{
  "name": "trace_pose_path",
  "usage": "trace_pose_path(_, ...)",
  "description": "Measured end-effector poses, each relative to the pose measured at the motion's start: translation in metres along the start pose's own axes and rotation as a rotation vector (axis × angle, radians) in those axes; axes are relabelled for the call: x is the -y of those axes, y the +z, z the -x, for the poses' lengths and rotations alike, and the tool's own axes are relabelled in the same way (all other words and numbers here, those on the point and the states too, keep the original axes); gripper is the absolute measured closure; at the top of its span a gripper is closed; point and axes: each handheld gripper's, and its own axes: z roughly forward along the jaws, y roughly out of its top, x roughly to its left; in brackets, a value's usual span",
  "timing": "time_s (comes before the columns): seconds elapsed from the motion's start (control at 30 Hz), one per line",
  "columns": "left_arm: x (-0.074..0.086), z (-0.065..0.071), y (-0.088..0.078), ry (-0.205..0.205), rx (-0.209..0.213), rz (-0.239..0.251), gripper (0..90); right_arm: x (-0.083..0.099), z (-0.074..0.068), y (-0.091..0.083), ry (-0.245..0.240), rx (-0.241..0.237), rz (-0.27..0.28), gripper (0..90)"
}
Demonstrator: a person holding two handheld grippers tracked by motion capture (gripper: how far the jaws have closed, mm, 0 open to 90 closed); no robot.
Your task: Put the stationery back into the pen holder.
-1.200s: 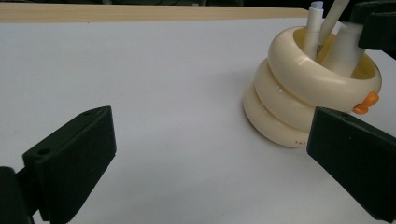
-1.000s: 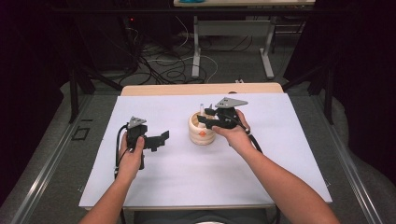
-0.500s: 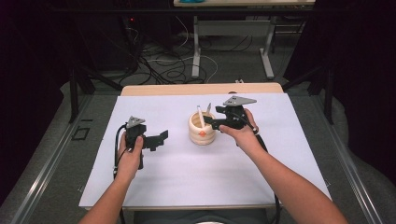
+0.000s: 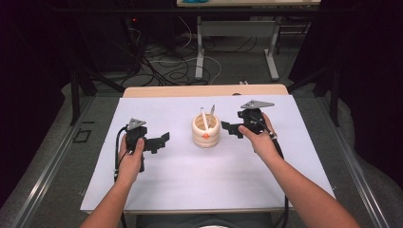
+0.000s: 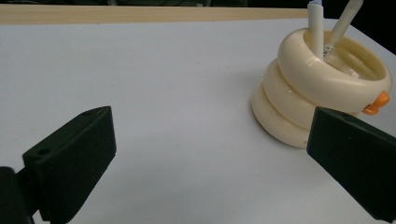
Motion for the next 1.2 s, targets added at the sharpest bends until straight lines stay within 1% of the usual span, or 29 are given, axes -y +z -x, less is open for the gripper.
trace_pose_path(0.07,0.0,-0.001,0.0,-0.002,-0.003,-0.001,1.3,0.003,0.005,-0.003,-0.007,0.023,-0.004,15.4)
trace_pose_path(0.13,0.0,-0.001,0.0,-0.004,-0.003,-0.008,1.3,0.007,0.008,-0.005,-0.024,0.049,-0.011,15.4)
trace_pose_path(0.23,0.001,-0.002,0.0,-0.002,-0.009,-0.011,1.3,0.014,0.014,-0.009,-0.023,0.076,-0.026,15.0)
trace_pose_path(0.3,0.001,-0.004,-0.001,-0.004,-0.009,-0.017,1.3,0.019,0.017,-0.011,-0.01,0.087,-0.031,14.4)
trace_pose_path(0.37,0.001,-0.005,-0.001,-0.005,-0.014,-0.017,1.3,0.024,0.022,-0.012,-0.01,0.111,-0.041,14.3)
trace_pose_path(0.43,0.001,-0.005,0.0,-0.007,-0.018,-0.01,1.3,0.028,0.027,-0.014,0.008,0.126,-0.044,13.6)
trace_pose_path(0.5,0.001,-0.007,0.0,-0.007,-0.019,-0.022,1.3,0.033,0.031,-0.017,0.029,0.137,-0.052,13.5)
trace_pose_path(0.57,0.002,-0.008,0.0,-0.01,-0.02,-0.021,1.3,0.037,0.035,-0.019,0.041,0.143,-0.06,13.5)
trace_pose_path(0.7,0.002,-0.009,0.0,-0.012,-0.02,-0.027,1.3,0.044,0.041,-0.023,0.073,0.171,-0.069,13.0)
trace_pose_path(0.87,0.003,-0.011,0.0,-0.01,-0.026,-0.035,1.3,0.053,0.047,-0.027,0.113,0.19,-0.068,11.3)
trace_pose_path(0.97,0.004,-0.012,0.001,-0.021,-0.029,-0.03,1.3,0.059,0.051,-0.03,0.108,0.207,-0.066,10.6)
trace_pose_path(1.0,0.004,-0.013,0.0,-0.023,-0.027,-0.033,1.3,0.061,0.052,-0.031,0.118,0.21,-0.074,10.5)
trace_pose_path(1.03,0.004,-0.013,0.001,-0.021,-0.032,-0.03,1.3,0.063,0.054,-0.032,0.109,0.212,-0.074,10.3)
trace_pose_path(1.13,0.004,-0.014,0.001,-0.025,-0.034,-0.032,1.3,0.068,0.059,-0.035,0.118,0.231,-0.064,9.5)
trace_pose_path(1.2,0.005,-0.015,0.001,-0.024,-0.033,-0.034,1.3,0.071,0.061,-0.037,0.132,0.234,-0.06,9.4)
